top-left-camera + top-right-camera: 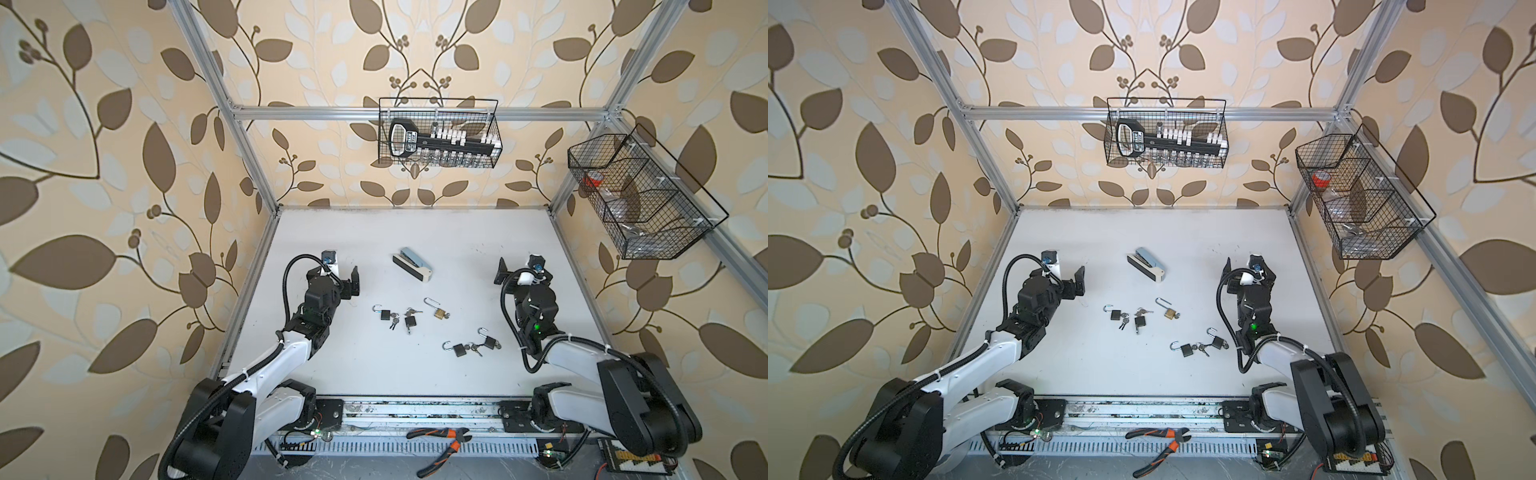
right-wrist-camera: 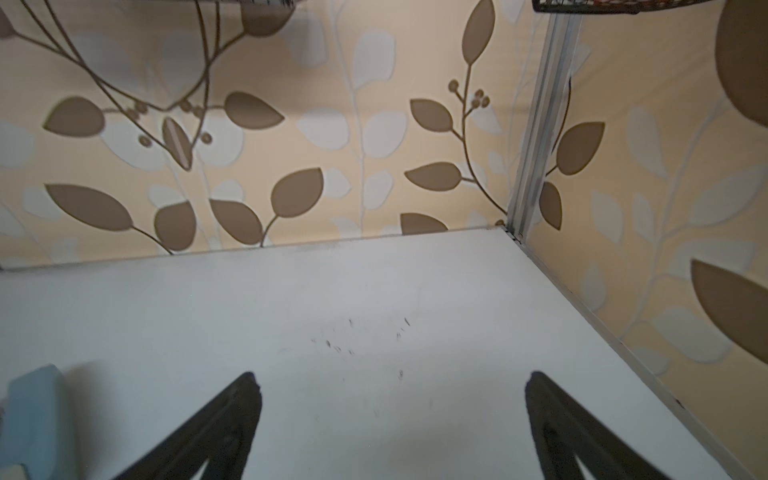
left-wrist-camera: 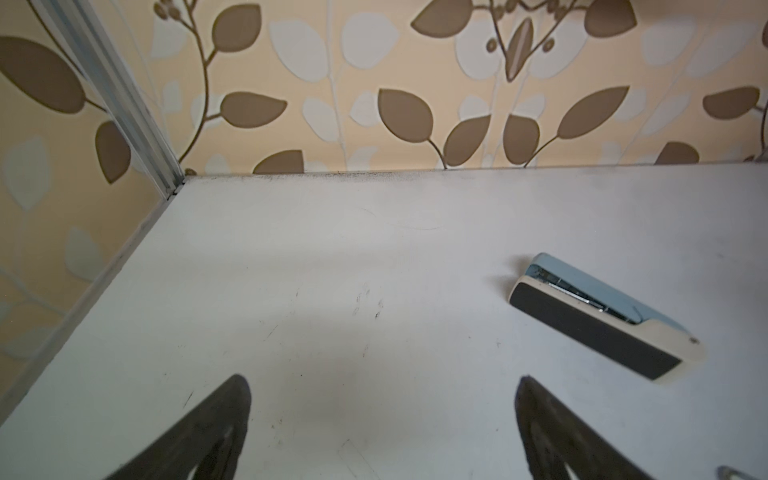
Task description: Lock with the key
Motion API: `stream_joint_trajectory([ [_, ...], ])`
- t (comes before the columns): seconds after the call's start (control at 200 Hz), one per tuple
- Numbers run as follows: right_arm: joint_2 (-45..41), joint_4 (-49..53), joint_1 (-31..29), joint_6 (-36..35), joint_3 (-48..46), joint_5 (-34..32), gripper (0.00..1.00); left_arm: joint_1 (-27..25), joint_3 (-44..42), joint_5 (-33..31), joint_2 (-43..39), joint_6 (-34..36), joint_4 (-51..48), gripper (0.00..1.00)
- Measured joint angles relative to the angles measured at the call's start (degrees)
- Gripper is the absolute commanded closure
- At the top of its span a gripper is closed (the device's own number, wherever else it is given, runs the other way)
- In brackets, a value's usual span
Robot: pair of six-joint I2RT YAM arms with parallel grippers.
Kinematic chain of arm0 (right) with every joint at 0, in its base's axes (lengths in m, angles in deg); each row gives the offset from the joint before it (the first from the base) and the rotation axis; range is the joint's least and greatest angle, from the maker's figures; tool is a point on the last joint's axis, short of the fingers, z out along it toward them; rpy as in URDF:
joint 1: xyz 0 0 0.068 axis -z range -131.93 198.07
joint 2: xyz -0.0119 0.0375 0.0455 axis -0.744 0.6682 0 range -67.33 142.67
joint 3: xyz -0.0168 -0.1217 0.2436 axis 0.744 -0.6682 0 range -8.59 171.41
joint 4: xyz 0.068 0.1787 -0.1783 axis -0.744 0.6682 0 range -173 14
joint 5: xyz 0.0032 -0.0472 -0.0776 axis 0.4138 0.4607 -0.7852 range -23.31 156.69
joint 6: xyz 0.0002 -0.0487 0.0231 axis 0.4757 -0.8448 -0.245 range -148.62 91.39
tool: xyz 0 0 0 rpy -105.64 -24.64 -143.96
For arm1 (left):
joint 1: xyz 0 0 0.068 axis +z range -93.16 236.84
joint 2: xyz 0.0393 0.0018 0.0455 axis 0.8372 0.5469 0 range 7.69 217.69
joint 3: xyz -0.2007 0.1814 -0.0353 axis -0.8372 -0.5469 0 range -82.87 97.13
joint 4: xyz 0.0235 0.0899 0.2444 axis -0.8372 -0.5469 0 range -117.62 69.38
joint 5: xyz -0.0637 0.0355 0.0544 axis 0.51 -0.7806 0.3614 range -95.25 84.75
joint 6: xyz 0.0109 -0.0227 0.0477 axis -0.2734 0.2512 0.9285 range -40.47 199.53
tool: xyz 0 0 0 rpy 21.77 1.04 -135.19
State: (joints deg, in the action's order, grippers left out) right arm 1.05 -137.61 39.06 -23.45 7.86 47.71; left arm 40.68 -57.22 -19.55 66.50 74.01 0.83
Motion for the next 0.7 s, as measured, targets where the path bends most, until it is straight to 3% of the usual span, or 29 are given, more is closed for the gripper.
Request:
stream_joint_trajectory([
  [0.145,-3.87,6.40,0.31,8.79,2.36,4.70,0.01,0.37,9.92,-8.90,-2.54,-16.74,-19.02,0.01],
  [0.265,-4.24,16.55,0.57,19.12,7.23,4.74,0.01,2.23,14.84,-10.12,-4.13,-25.42,-29.97,0.01],
  [0.345,-3.74,19.28,0.81,22.75,9.29,8.13,0.01,2.73,15.65,-8.15,-4.48,-27.54,-34.67,0.01],
  [0.53,1.11,22.36,-0.24,27.26,12.52,24.74,0.07,0.42,16.92,-0.85,-1.88,-29.97,-44.04,0.01],
  [0.7,2.86,26.18,-12.44,22.38,15.43,30.16,0.09,-2.21,16.90,7.78,-1.20,-30.75,-45.94,0.01],
])
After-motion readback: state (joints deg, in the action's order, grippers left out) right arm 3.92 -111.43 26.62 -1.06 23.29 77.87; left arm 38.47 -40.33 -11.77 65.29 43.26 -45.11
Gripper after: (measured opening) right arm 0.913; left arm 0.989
